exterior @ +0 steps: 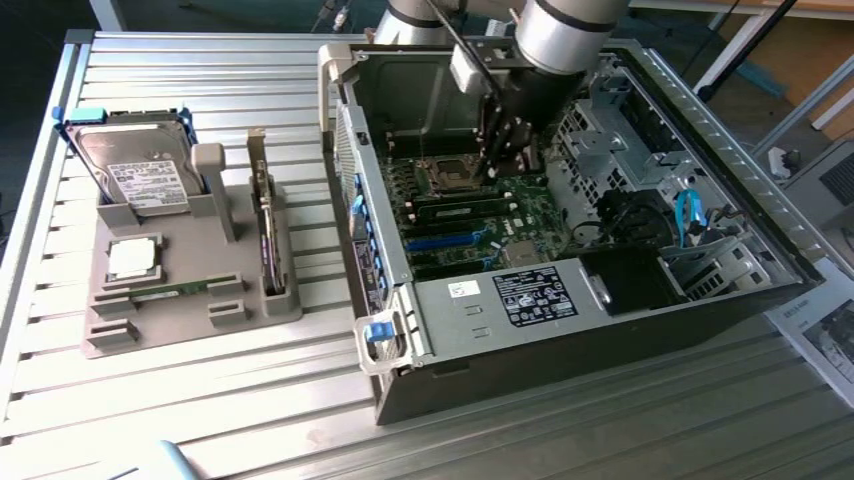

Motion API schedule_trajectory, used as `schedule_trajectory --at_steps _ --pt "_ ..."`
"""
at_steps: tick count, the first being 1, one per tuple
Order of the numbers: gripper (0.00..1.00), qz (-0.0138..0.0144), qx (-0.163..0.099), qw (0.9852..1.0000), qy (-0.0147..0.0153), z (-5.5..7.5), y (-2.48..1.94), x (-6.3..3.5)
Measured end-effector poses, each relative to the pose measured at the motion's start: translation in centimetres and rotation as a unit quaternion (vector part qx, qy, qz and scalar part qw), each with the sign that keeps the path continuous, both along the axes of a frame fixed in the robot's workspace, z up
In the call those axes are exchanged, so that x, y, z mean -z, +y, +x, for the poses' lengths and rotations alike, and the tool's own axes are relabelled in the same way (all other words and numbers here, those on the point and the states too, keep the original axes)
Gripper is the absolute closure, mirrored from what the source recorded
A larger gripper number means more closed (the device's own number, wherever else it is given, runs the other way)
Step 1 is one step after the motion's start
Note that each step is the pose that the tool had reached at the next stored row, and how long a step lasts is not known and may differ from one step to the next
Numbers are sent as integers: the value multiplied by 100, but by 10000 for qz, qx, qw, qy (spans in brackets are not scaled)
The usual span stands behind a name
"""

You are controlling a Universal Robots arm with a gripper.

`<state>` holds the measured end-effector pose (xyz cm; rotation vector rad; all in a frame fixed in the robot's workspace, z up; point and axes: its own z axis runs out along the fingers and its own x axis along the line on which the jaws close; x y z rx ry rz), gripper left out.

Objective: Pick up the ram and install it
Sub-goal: 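Insert the ram into the slot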

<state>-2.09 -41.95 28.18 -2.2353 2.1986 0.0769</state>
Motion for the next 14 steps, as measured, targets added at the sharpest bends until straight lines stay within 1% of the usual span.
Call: schedule_trajectory --at_steps 2,3,8,10,11,14 --pt "81 -2 0 10000 1 0 0 -162" --pt "81 -2 0 10000 1 0 0 -191" --pt "81 -2 0 10000 0 0 0 -204" --pt "82 -2 0 10000 1 0 0 -205" --pt "89 -2 -1 10000 1 0 0 -205" --pt "90 -3 -2 10000 1 1 0 -205"
